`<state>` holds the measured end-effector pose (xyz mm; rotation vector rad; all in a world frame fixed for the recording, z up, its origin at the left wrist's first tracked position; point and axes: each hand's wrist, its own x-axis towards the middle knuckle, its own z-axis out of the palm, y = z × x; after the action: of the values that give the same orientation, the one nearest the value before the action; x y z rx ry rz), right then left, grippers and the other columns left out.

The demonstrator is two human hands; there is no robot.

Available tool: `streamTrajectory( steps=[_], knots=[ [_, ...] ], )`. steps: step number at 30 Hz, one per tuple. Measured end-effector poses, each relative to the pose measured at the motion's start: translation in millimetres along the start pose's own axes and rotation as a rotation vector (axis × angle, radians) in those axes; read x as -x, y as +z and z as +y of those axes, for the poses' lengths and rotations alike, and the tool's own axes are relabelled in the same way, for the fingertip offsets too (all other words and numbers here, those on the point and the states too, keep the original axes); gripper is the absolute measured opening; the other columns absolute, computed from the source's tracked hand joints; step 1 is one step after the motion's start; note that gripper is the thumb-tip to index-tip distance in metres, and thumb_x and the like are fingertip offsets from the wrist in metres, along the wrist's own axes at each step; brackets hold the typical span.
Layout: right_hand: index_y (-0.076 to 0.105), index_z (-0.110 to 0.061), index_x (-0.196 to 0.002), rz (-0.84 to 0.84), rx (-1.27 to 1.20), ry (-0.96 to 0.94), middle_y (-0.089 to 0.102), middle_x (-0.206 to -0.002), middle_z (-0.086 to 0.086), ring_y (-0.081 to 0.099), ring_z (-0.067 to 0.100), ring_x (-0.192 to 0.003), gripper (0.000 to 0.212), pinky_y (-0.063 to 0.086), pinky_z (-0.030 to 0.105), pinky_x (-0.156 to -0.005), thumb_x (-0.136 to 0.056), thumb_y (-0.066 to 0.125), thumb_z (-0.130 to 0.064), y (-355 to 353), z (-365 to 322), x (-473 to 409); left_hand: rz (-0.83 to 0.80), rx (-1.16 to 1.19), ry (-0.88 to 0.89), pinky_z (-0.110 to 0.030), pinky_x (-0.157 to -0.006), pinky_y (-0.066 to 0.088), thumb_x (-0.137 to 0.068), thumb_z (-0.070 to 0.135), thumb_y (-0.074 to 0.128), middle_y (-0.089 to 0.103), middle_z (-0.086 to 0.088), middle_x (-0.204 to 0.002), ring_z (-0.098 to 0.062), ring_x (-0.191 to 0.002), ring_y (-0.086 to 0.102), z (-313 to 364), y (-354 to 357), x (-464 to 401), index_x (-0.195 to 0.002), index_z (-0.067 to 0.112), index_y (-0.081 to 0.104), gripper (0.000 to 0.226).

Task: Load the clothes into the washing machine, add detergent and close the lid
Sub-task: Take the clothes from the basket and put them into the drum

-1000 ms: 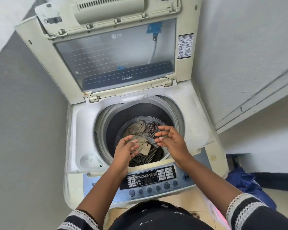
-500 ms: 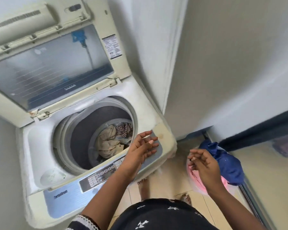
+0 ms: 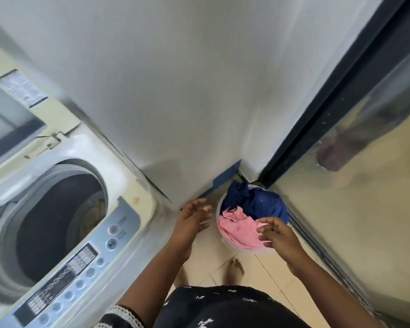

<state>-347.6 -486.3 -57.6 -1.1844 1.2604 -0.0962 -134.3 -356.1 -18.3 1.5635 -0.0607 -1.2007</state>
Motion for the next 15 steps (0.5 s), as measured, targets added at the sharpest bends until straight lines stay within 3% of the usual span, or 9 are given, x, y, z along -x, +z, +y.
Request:
streamTrajectory(
  steps=[5,11,15],
  knots=[
    [0.063,-0.015,-0.111,0.018,0.034,0.091,0.070,-0.106,0.015,0.067,0.021,-0.083,0.022,0.050,0.031,-0.074,-0.094,0.057,-0.003,-47.6,25.4,-10.0,-0.016,-0.045,-0.082,-0.028,-0.079,0.054,-0.095,0.009,0.060,0.068,-0.009,-0.112,-0.016,-0.090,0.067,-22.5,45.4,-17.4,-0.122,0.011,0.059,0.028],
    [0.063,-0.016,-0.108,0.068,0.055,0.197,0.070,-0.104,0.016,0.066,0.021,-0.082,0.018,0.050,0.031,-0.072,-0.094,0.058,-0.006,-79.5,50.7,-34.1,-0.050,-0.198,-0.239,-0.040,-0.092,0.050,-0.098,0.014,0.056,0.068,-0.011,-0.114,-0.020,-0.095,0.064,-55.9,71.9,-34.1,-0.115,0.017,0.060,0.018],
    [0.062,-0.017,-0.106,0.055,0.092,0.261,0.070,-0.104,0.014,0.065,0.020,-0.079,0.017,0.049,0.031,-0.071,-0.092,0.058,-0.008,-76.8,64.6,-59.6,-0.089,-0.366,-0.333,-0.030,-0.079,0.047,-0.097,0.015,0.058,0.063,-0.008,-0.107,-0.017,-0.089,0.060,-72.0,80.5,-48.7,-0.121,0.013,0.057,0.024]
  ],
)
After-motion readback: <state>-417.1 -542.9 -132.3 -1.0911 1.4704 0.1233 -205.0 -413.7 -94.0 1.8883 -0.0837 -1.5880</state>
